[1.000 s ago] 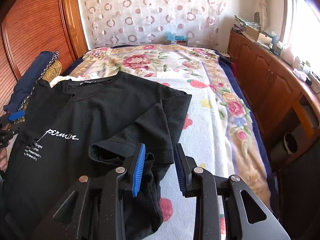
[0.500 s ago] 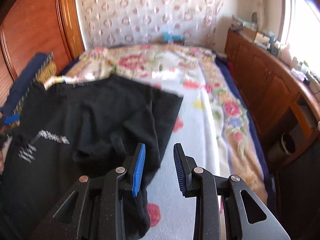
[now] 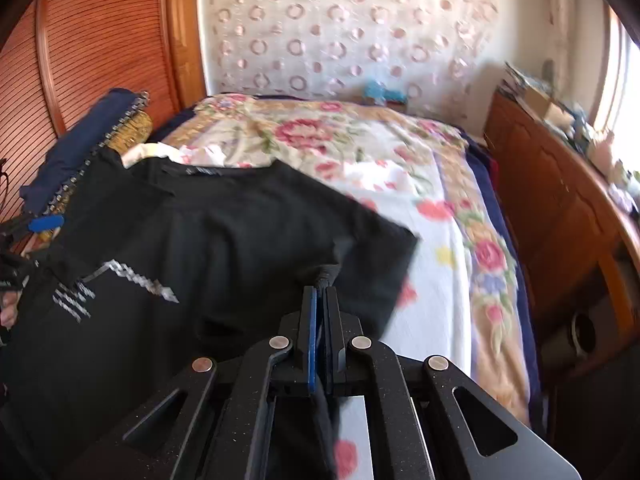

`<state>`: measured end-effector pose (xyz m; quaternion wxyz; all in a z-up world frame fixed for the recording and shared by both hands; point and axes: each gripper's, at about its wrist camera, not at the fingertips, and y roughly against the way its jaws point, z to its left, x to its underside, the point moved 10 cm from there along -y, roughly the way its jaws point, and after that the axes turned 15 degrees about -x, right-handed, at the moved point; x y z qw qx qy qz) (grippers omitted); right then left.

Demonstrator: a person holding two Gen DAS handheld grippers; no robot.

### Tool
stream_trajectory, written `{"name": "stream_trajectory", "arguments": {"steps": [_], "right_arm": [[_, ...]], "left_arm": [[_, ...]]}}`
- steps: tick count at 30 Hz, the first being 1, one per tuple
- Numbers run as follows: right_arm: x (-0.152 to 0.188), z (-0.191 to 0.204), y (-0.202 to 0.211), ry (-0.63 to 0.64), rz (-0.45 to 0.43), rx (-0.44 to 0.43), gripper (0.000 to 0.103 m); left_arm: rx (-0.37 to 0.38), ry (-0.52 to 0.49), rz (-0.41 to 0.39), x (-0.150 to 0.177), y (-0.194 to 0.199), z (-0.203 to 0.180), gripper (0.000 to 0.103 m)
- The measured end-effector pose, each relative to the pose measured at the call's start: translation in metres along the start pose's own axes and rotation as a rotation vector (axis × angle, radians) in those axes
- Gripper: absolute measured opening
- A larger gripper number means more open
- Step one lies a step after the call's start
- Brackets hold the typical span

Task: Fold small clothes

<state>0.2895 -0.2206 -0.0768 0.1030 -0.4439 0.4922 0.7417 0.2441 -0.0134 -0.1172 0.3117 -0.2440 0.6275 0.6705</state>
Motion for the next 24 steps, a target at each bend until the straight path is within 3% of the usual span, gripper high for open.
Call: {"name": "stream_trajectory", "arguments": {"steps": [5,11,18,24], "right_arm": [[-0.033,0.027,-0.016,0.088,-0.013,-0.057,0.002],[-0.056,0.030,-0.048,0.099,-0.034,-0.116,0.003],[-0.040,0.002,-0.051,0.048,-0.024,-0.065,0.027],[-0.007,-0.024,-0.043,-0.041,0.010,-0.025,0.027]], "left_arm": [[-0.005,0.007,0.002,0.002,0.000,0.004,0.084],[-0.007,0.012,0.005,0.003,0.000,0.007,0.084],[-0.008,0.017,0.007,0.005,-0.001,0.010,0.084],[-0.006,0.013,0.008,0.005,0.001,0.009,0.084]]}}
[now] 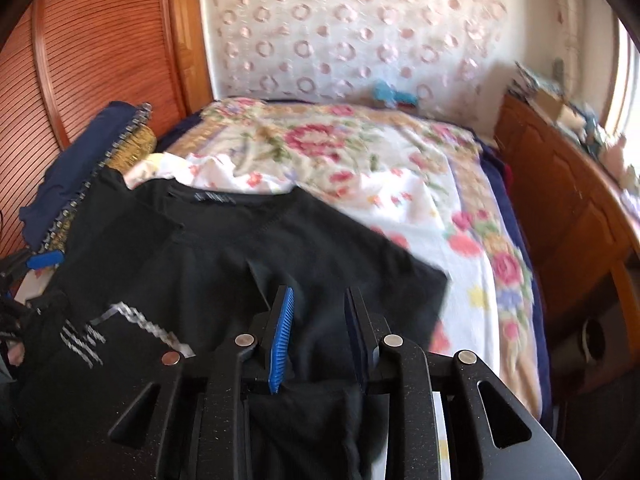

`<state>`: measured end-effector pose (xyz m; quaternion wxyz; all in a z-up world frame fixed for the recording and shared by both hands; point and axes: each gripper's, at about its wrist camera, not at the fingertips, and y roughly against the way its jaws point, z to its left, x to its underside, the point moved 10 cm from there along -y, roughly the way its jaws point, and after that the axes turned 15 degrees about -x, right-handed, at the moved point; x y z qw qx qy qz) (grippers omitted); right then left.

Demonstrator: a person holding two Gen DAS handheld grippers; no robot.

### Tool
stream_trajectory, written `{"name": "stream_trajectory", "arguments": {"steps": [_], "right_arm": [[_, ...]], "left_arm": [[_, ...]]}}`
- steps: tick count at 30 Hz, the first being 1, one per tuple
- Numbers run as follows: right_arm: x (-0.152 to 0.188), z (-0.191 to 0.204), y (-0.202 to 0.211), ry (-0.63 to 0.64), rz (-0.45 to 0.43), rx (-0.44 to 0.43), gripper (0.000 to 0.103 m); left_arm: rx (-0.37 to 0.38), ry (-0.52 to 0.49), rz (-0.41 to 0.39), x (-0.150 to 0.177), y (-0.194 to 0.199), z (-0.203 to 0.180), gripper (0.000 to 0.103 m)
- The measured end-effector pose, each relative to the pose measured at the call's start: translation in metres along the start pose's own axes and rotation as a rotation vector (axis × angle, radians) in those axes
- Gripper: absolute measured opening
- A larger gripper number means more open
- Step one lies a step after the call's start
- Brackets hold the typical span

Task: Fold small clothes

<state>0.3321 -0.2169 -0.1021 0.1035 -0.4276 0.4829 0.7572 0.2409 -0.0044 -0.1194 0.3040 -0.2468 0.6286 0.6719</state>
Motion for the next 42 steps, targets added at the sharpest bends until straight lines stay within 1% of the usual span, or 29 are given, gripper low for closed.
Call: {"name": "stream_trajectory", "arguments": {"steps": [2,5,8,14,19,24,25,27,28,32,34,39,40,42], "right_arm": [[0.014,-0.009,0.000,-0.028,0.019,0.010,0.027],[0.031,-0.009,-0.004,-0.066,0.047,-0.003,0.027],[0.038,-0.008,-0.008,-0.083,0.068,0.000,0.027],[0.045,-0.017,-0.010,-0.116,0.096,0.013,0.027],[0.048,-0.016,0.000,-0.124,0.096,0.012,0.027],[0.050,-0.007,0.005,-0.123,0.094,-0.033,0.027],[0.052,-0.006,0.006,-0.118,0.096,-0.042,0.024],[0.053,0.000,0.010,-0.095,0.083,-0.053,0.010],[0.053,0.002,0.013,-0.086,0.076,-0.068,0.008],[0.055,0.022,0.028,-0.078,0.039,-0.149,0.006],[0.061,0.028,0.032,-0.072,0.041,-0.153,0.006],[0.081,0.048,0.039,-0.060,0.068,-0.200,0.007],[0.086,0.051,0.038,-0.063,0.077,-0.210,0.008],[0.093,0.053,0.036,-0.054,0.095,-0.196,0.012]], "left_arm": [[0.000,-0.003,-0.002,0.000,0.001,-0.002,0.084],[0.000,-0.006,-0.003,0.002,0.004,-0.003,0.084],[-0.002,-0.008,-0.002,0.004,0.006,-0.004,0.084],[-0.009,-0.008,-0.006,0.008,0.011,-0.002,0.084],[-0.017,-0.004,-0.005,0.010,0.013,-0.001,0.084],[-0.019,-0.002,-0.008,0.011,0.013,-0.001,0.084],[-0.020,-0.002,-0.009,0.011,0.014,-0.001,0.084],[-0.021,-0.004,-0.012,0.011,0.016,-0.002,0.084],[-0.022,-0.005,-0.014,0.012,0.017,-0.003,0.084],[-0.022,-0.006,-0.018,0.012,0.019,-0.004,0.084],[-0.025,-0.006,-0.020,0.013,0.020,-0.004,0.084],[-0.034,-0.002,-0.024,0.011,0.020,-0.001,0.084],[-0.038,0.000,-0.025,0.010,0.020,0.001,0.084],[-0.045,0.005,-0.027,0.009,0.019,0.005,0.084]]}}
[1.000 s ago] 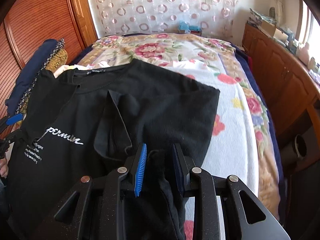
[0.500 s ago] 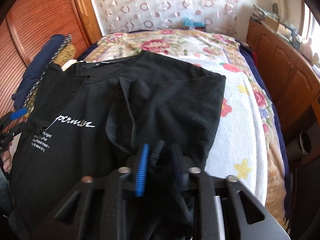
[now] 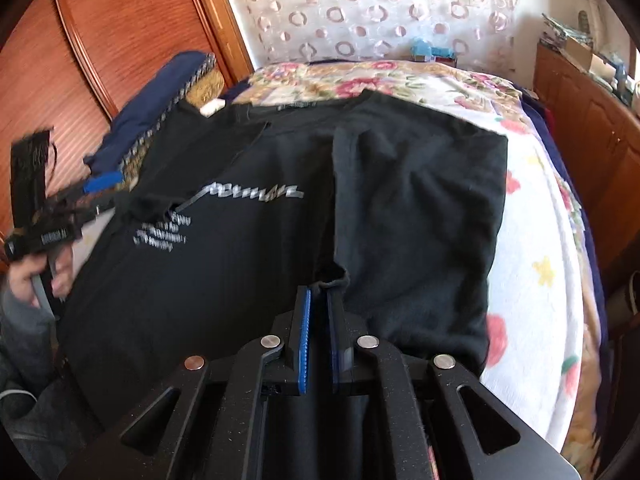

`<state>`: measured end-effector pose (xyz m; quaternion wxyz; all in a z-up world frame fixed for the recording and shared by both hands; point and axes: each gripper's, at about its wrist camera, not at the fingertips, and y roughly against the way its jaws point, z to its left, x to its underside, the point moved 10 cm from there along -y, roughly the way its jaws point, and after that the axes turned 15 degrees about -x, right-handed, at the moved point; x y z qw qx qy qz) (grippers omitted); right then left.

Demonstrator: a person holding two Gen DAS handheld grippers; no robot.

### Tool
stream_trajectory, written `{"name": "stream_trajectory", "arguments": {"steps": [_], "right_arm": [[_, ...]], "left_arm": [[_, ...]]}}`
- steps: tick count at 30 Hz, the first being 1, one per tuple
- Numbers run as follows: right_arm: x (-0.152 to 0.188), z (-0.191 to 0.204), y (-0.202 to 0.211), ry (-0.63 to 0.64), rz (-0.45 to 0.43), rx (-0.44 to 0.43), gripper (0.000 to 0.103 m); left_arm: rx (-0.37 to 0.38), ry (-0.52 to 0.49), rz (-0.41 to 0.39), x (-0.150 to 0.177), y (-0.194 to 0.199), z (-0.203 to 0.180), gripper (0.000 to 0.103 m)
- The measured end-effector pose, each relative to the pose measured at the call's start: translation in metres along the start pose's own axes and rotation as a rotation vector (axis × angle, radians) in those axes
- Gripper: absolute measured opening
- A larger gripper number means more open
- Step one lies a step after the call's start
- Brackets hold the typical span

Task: Fold small clothes
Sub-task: 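Grasp the folded side with the right gripper, adjust it, release, then grasp the black shirt hem with the left gripper, then the right gripper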

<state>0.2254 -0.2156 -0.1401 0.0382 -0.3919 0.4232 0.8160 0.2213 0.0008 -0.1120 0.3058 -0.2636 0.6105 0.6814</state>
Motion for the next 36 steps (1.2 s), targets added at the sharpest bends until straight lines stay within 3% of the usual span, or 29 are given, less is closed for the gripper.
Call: {"name": "stream_trajectory", "arguments": {"steps": [8,11,17,24,26,27,31,36], "right_arm": [[-0.007,0.007,0.001,0.016,-0.010,-0.007,0.020],[-0.016,0.001,0.007,0.033,-0.035,0.028,0.021],[-0.040,-0.022,0.012,0.056,-0.081,0.114,0.036],[-0.067,-0.066,0.005,0.037,-0.119,0.248,0.037],[-0.075,-0.077,-0.001,0.023,-0.126,0.268,0.037],[-0.076,-0.079,-0.004,0.019,-0.127,0.271,0.037],[-0.079,-0.087,-0.016,0.009,-0.118,0.275,0.037],[-0.076,-0.090,-0.024,0.007,-0.108,0.272,0.037]], "left_arm": [[-0.049,0.013,-0.012,-0.017,-0.005,0.022,0.084],[-0.052,0.017,-0.020,-0.028,-0.006,0.032,0.084],[-0.072,-0.013,-0.019,-0.058,-0.021,0.052,0.084],[-0.128,-0.065,0.026,-0.089,-0.051,0.071,0.065],[-0.145,-0.082,0.043,-0.095,-0.060,0.074,0.064],[-0.148,-0.090,0.054,-0.096,-0.064,0.074,0.052],[-0.171,-0.127,0.108,-0.099,-0.084,0.077,0.039],[-0.204,-0.163,0.179,-0.097,-0.108,0.079,0.039]]}}
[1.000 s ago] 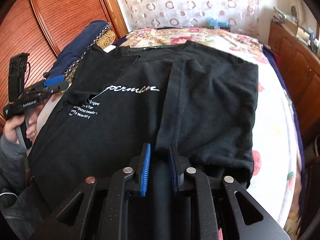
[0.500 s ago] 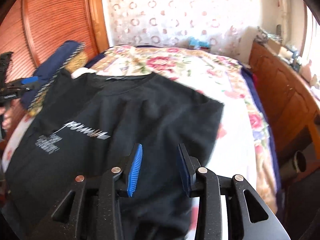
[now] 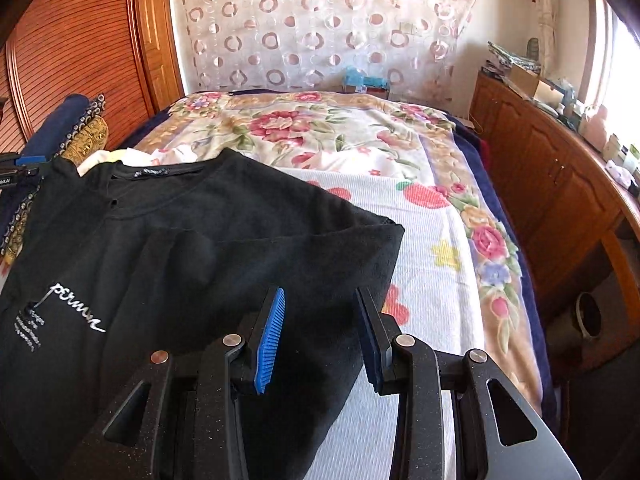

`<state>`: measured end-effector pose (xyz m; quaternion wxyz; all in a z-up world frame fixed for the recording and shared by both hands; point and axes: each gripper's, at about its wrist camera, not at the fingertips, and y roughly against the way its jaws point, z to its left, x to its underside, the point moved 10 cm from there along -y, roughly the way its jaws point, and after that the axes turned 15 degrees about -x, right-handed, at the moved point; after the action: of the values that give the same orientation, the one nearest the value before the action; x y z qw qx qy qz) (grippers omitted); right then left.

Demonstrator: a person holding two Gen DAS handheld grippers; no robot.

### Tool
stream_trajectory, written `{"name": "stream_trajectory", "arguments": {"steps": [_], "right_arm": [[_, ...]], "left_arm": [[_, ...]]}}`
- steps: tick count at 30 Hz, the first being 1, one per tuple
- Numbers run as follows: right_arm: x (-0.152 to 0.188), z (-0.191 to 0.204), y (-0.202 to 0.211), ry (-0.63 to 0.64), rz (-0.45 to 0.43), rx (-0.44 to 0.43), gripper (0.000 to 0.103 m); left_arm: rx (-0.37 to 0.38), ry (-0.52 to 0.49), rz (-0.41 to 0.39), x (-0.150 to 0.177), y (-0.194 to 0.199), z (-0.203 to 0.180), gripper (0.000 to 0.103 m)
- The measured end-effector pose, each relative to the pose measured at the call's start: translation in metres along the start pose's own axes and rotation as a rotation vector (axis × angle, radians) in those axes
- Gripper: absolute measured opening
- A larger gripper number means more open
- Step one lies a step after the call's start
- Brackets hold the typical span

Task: Fold small clothes
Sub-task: 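Grasp the black shirt hem with the left gripper, then the right gripper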

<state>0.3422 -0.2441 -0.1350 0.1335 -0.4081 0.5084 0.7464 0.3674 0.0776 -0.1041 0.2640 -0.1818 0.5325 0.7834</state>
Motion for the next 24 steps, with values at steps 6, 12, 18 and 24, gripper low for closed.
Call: {"name": "stream_trajectory", "arguments": {"steps": [6,12,18,24], "right_arm": [[-0.006,-0.006,0.005,-0.011,-0.005,-0.011,0.037],[-0.008,-0.019,0.000,-0.030,-0.002,-0.008,0.045],[-0.016,-0.027,-0.008,-0.035,0.017,0.011,0.050],[-0.025,-0.034,-0.020,-0.064,0.033,-0.004,0.050]], "left_arm": [[-0.062,-0.052,0.029,0.001,-0.012,-0.007,0.039],[-0.096,-0.064,0.006,0.000,-0.010,0.000,0.010],[-0.063,0.036,-0.078,-0.011,0.012,0.021,0.005],[-0.048,0.082,-0.137,-0.019,0.031,0.029,0.005]]}}
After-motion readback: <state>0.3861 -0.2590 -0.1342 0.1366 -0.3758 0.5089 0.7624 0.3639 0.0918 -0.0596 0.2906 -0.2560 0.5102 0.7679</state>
